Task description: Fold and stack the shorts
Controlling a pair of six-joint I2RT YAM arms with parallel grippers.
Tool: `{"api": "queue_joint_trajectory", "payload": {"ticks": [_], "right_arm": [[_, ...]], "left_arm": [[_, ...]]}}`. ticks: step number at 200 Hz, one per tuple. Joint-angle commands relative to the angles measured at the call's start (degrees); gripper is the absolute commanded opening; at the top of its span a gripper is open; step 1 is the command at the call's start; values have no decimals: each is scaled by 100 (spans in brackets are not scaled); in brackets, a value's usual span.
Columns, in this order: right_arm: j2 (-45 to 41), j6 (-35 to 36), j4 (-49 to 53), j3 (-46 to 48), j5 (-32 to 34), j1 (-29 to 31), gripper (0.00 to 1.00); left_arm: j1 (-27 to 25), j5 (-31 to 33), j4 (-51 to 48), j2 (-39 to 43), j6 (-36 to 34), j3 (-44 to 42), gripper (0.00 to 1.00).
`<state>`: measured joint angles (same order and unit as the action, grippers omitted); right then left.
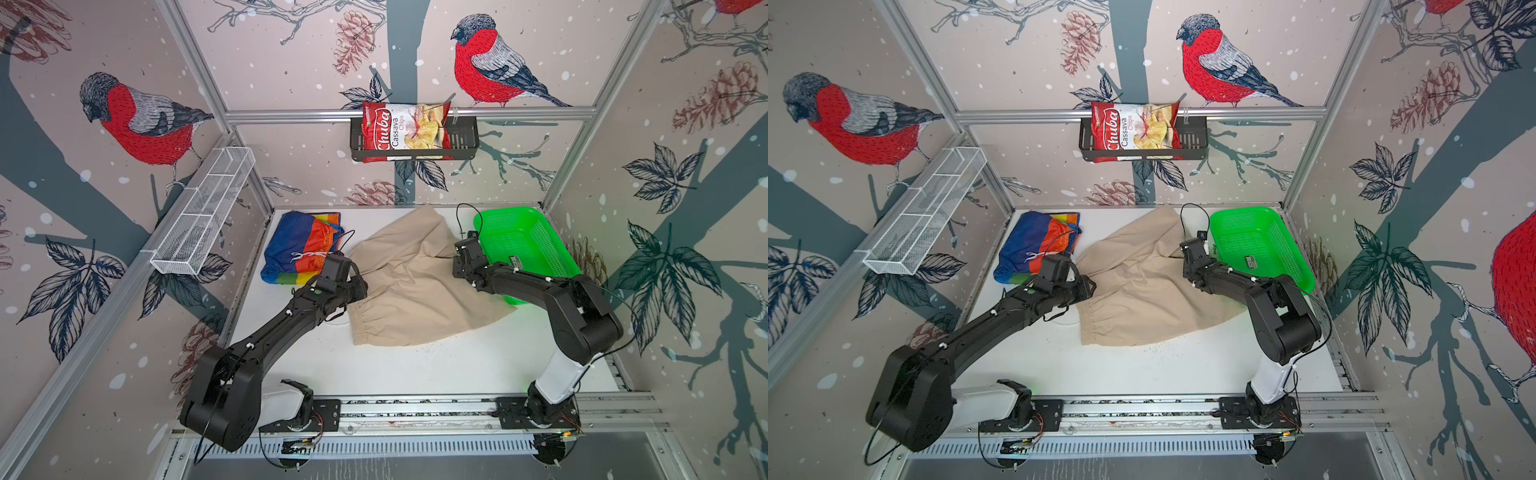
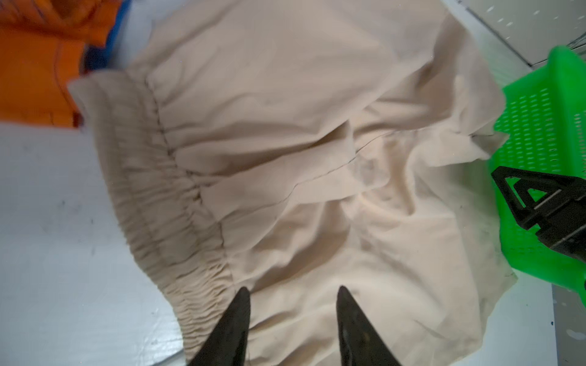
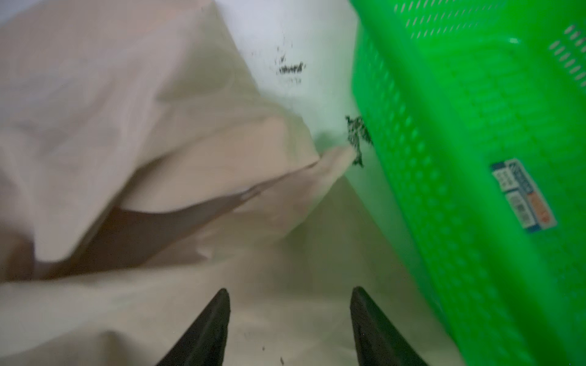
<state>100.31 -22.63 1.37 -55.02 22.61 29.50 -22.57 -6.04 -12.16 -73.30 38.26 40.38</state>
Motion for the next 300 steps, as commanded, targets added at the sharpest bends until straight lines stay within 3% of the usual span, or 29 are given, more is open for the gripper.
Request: {"api": "queue_joint_trajectory", "payload": {"ticks": [1,32,61,84,113,128,144,161,188,199,214,243,275,300], "right_arm": [[-54,-457,1,323,32,146,59],[-200,-923,-177,1009,211,738,59],[-308,-1530,-90,1389,418,1370,59],[-361,-2161,139,1610,463,1949,59],[-481,-3081,777,1719,582,2896,59],[-733,-3315,1204,1642,766,3095,59],[-1147,-3097,1602,1433,1054,2904,62],[-1592,-2501,1714,1107,1032,2306,63],[-2039,-1662,1066,724,199,1080,64],[-1974,-1454,689,561,-243,657,60],[-1578,-1253,477,132,-678,302,49],[-174,-977,981,-1207,-1212,-12,23],[966,-831,975,-1964,-1494,-128,20],[1383,-896,870,-1992,-1577,-271,20]], "left_arm": [[-55,-166,495,-43,284,-244,47],[-46,88,509,-105,163,-328,36],[-38,252,417,-232,61,-105,34],[-37,313,449,-306,-3,110,34],[-37,349,526,-433,-72,375,41],[-37,320,580,-537,-102,482,44],[-37,218,667,-699,-119,526,46],[-37,88,806,-884,-85,476,46],[-37,97,956,-1059,-47,238,46],[-37,174,960,-1098,-61,148,45],[-37,290,921,-1138,-88,69,44],[-37,480,826,-1152,-120,-47,41],[4,669,629,-1146,-100,-156,35],[139,663,601,-1057,-49,-350,31]]}}
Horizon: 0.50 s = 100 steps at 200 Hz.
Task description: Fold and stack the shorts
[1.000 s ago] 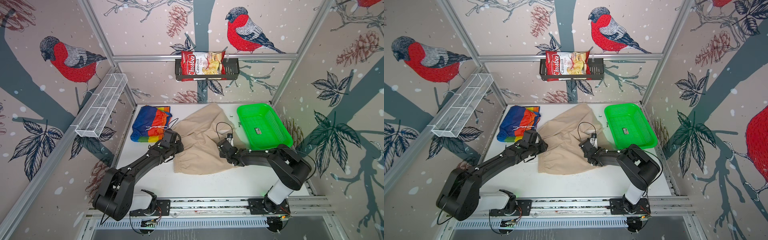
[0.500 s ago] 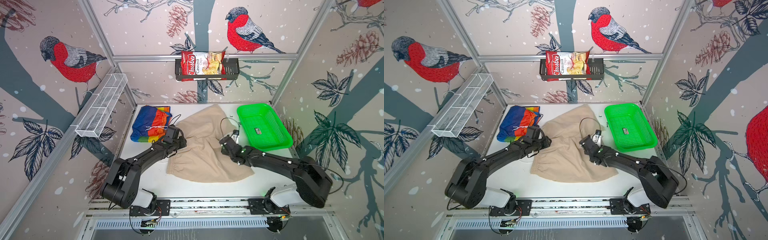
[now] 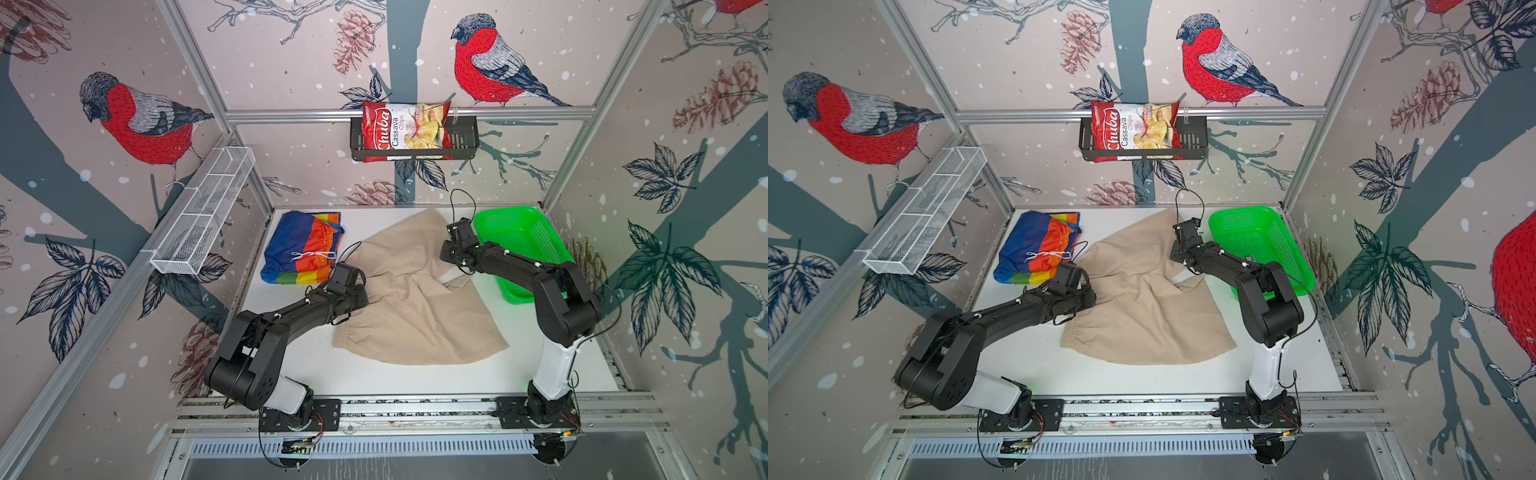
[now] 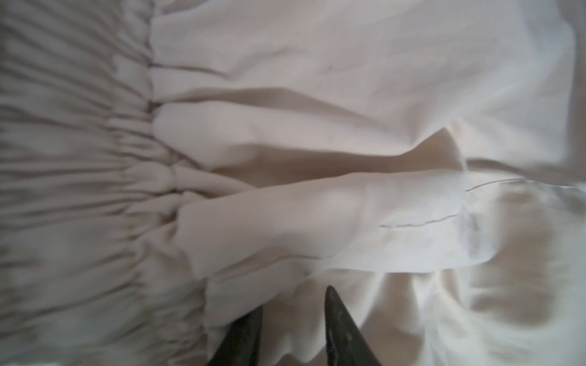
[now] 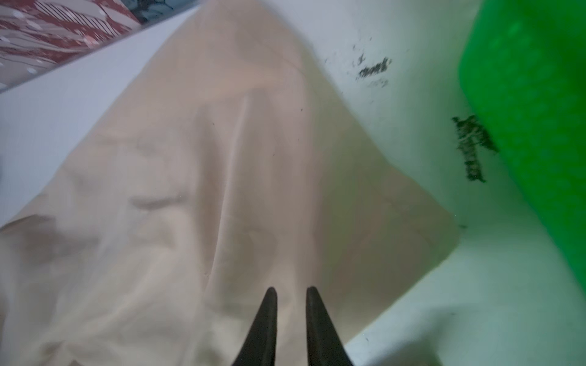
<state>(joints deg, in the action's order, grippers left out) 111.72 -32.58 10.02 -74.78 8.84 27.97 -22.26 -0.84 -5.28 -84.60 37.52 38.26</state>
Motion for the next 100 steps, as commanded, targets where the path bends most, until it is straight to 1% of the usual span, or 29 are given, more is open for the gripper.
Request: {"api": "queue_joint_trajectory", "payload": {"ticks": [1,14,45,57,73,85,92,100], "right_arm": [[248,96,-7,-9,-199,-126,20],[256,43,-146,218,-232,-182,20],[-82,-49,-511,1074,-77,-224,20],[-226,-129,-661,1457,-90,-247,20],[-380,-254,-876,1924,-117,-244,20],[-495,-260,-955,2108,-79,-254,19],[-582,-203,-918,2114,-26,-252,18],[-724,-128,-820,2084,54,-252,18]], "left_arm": [[117,144,-87,78,22,-141,31],[229,85,-104,125,34,-247,29],[518,80,-256,289,61,-527,16],[599,72,-315,353,67,-612,13],[618,48,-350,438,63,-642,13],[618,-24,-371,504,62,-574,13],[618,-83,-409,551,40,-487,17],[618,-168,-465,630,32,-367,26]]}}
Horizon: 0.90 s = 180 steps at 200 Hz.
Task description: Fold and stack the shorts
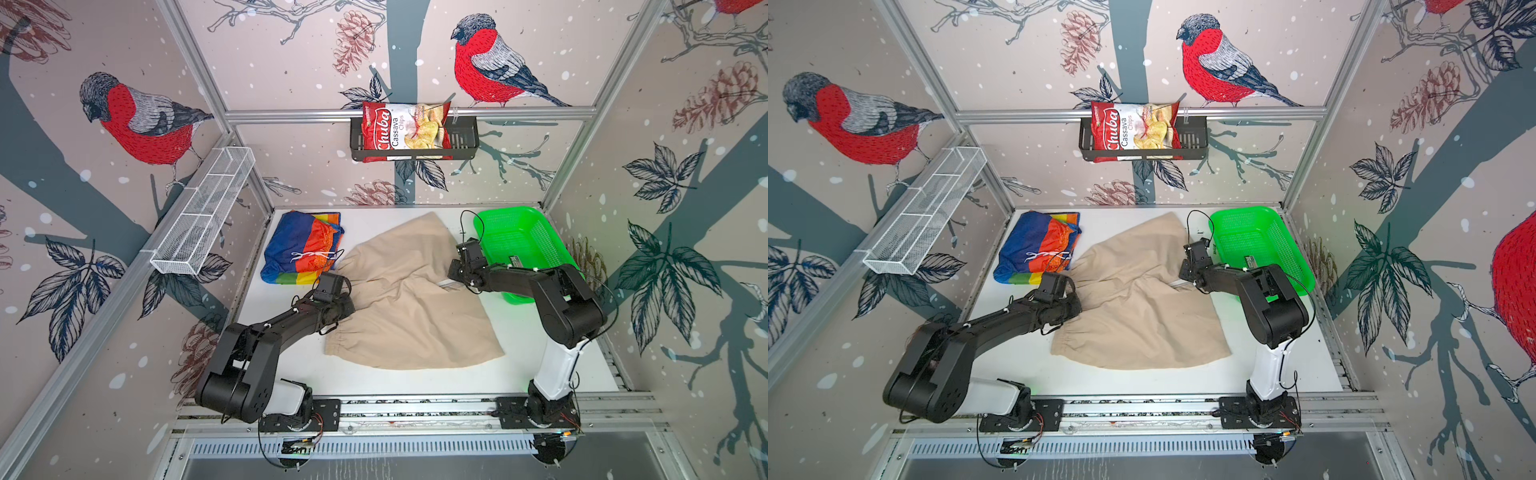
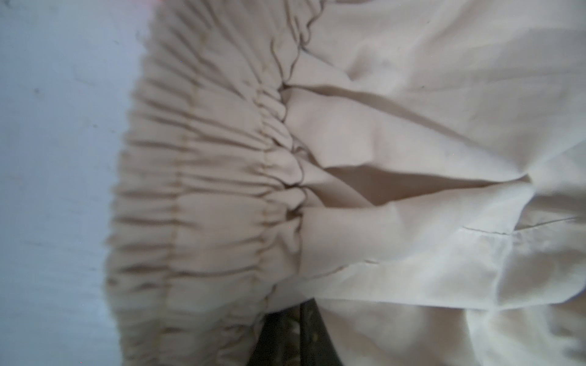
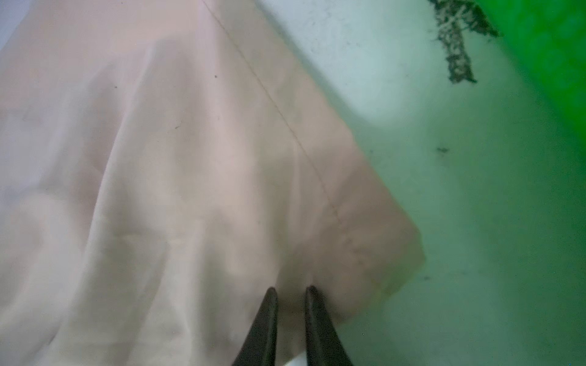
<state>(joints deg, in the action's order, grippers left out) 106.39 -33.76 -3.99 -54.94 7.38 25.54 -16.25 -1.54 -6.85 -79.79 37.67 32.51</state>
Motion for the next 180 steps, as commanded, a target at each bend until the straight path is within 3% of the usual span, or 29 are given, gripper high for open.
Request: {"api": "queue_joint_trajectory", "payload": {"ticks": [1,18,36,80,102,130,151,180], "right_arm": [[-220,0,611,94,210,-10,18],[-704,174,856,-18,463,-10,20],[-1252,344,1157,-119,783,-3,26],[-2483,214,2551,123,1275,154,39],[-3168,-208,3648,516,1380,379,53],[-4017,-942,4671,1313,1012,548,69],[-4438,-1317,4926,1934,593,591,74],[-4761,-1608,4709,2530,117,640,75]], "left_arm": [[17,-108,-317,157,19,227,27],[4,-283,-450,453,-4,495,43],[-8,-348,-478,886,12,637,50],[-11,-283,-1240,1972,109,473,43],[-12,-283,-1976,2505,133,307,39],[-256,-456,-2439,3185,430,-70,42],[-512,-485,-2738,3454,866,-269,62],[-637,-567,-2989,3611,1131,-651,70]]}}
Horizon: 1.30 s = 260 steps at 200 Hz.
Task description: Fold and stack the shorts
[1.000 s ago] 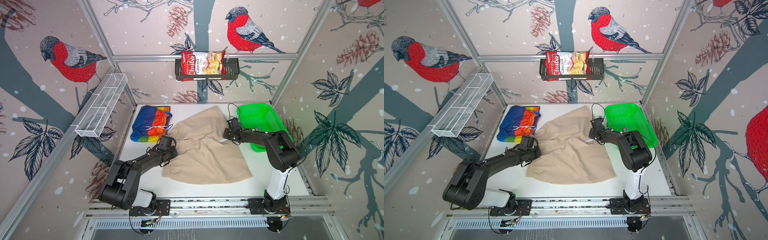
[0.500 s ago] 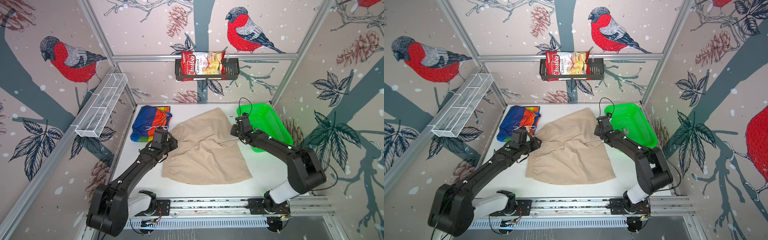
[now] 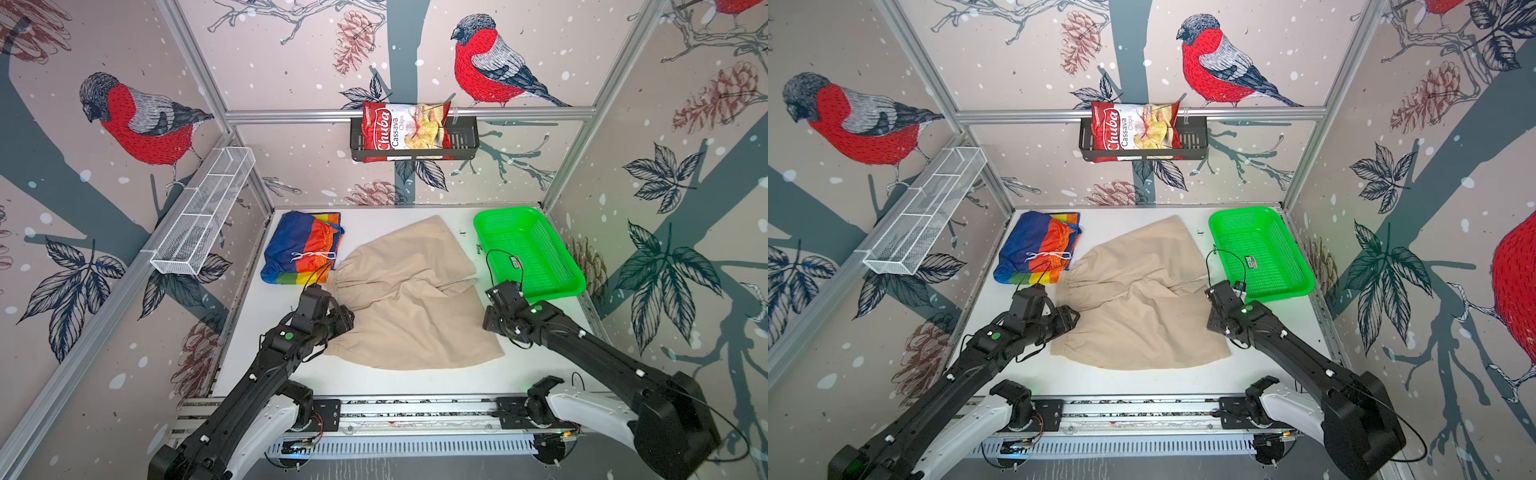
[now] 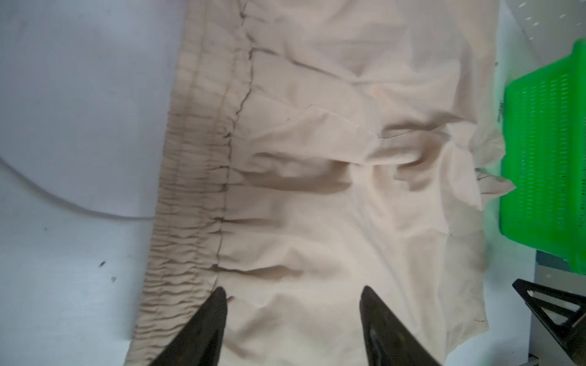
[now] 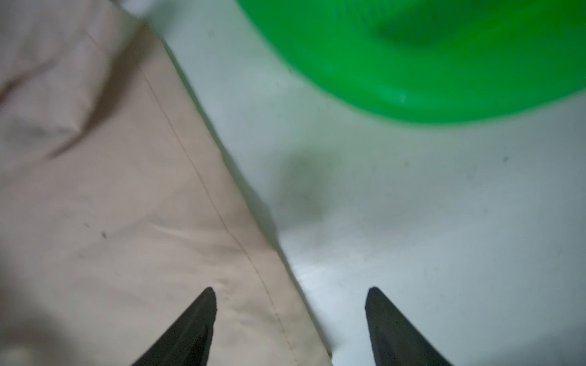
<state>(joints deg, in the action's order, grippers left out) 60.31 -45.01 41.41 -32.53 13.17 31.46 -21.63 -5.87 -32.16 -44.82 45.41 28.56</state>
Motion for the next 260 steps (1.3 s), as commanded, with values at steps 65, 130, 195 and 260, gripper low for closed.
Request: {"api": "queue_joint_trajectory", "payload": {"ticks": [65,130,195,260], "right_arm": [[-70,-797,69,644,-735,596,73],[402,-842,-431,634,-679,765,66],[-194,-795,-228,378,-457,537,1],[-1663,-380,880,-682,362,-127,0]], "left_arm": [[-565,-160,-208,357,961,-1006,66],[-667,-230,116,-160,884,-1229,68],[-676,-227,658,-633,806,-1389,10],[-684,-209,194,-673,637,-743,0]]}}
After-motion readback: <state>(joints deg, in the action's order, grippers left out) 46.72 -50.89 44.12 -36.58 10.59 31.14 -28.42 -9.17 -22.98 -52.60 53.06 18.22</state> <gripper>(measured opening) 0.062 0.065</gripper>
